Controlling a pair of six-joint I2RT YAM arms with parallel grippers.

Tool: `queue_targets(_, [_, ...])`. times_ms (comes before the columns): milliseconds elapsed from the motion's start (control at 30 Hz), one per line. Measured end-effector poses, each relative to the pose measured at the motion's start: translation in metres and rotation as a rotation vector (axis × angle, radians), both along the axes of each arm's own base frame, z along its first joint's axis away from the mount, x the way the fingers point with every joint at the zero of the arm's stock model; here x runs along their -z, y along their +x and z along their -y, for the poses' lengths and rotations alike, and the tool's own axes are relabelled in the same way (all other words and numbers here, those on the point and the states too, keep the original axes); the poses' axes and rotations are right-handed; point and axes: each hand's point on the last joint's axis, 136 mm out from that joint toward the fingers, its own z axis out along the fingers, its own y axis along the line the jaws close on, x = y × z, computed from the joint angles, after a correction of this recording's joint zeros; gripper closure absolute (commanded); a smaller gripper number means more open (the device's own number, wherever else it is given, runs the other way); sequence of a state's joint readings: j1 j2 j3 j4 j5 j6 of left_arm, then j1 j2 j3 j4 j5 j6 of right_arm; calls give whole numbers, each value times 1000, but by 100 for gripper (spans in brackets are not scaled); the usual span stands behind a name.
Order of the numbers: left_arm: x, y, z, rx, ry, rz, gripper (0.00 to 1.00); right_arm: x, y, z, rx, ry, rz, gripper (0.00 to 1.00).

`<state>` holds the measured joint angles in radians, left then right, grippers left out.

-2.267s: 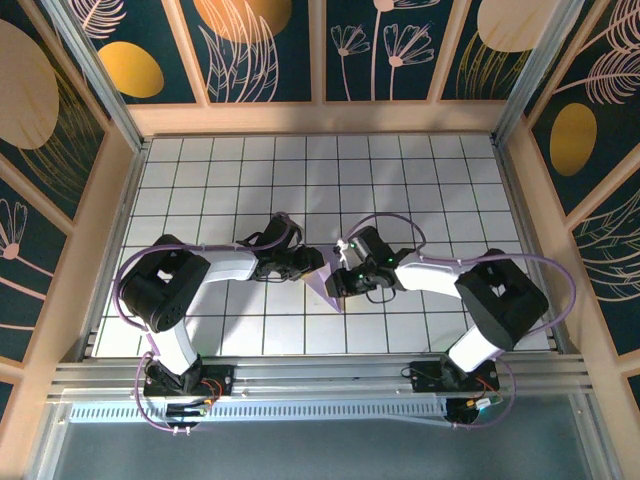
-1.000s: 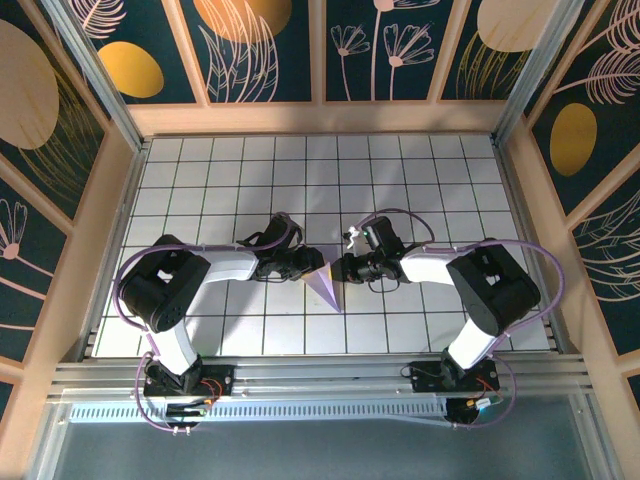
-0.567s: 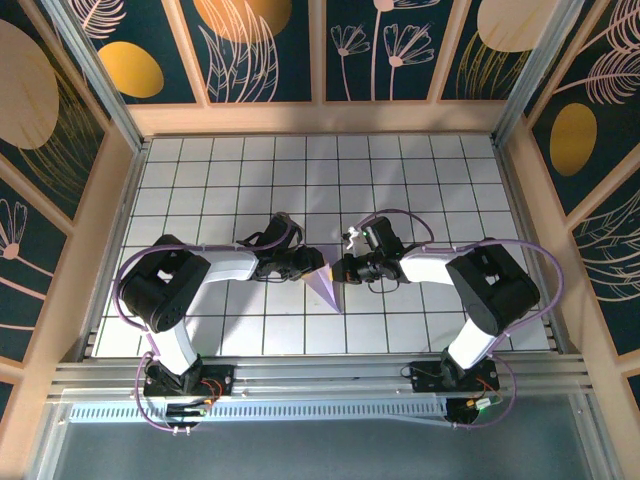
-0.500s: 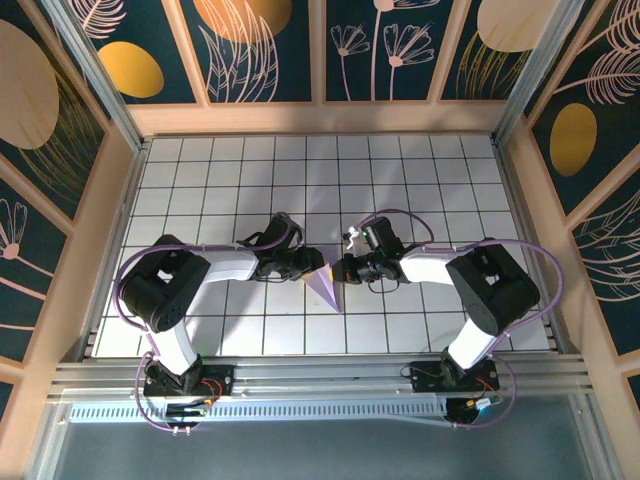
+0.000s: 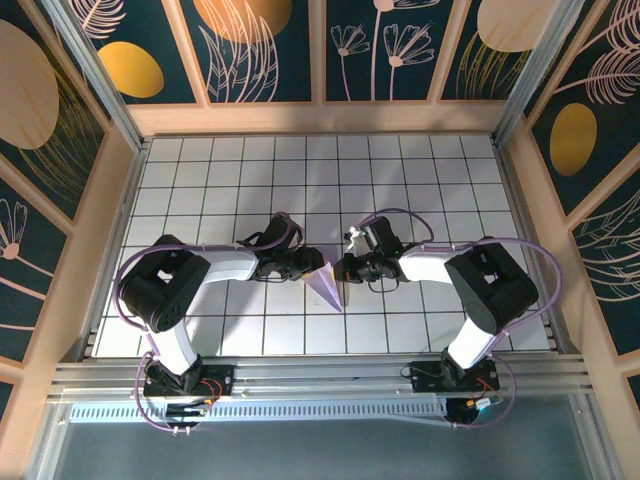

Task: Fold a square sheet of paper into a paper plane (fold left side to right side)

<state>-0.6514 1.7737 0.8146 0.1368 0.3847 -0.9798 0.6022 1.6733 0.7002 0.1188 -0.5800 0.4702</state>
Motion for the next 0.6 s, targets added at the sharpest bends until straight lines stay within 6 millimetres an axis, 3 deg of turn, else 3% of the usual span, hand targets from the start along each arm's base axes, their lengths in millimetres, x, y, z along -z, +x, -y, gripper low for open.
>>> queue_targets(600, [0,0,0,0,0,0,60,8,-2,4,-4,-32,-7,100])
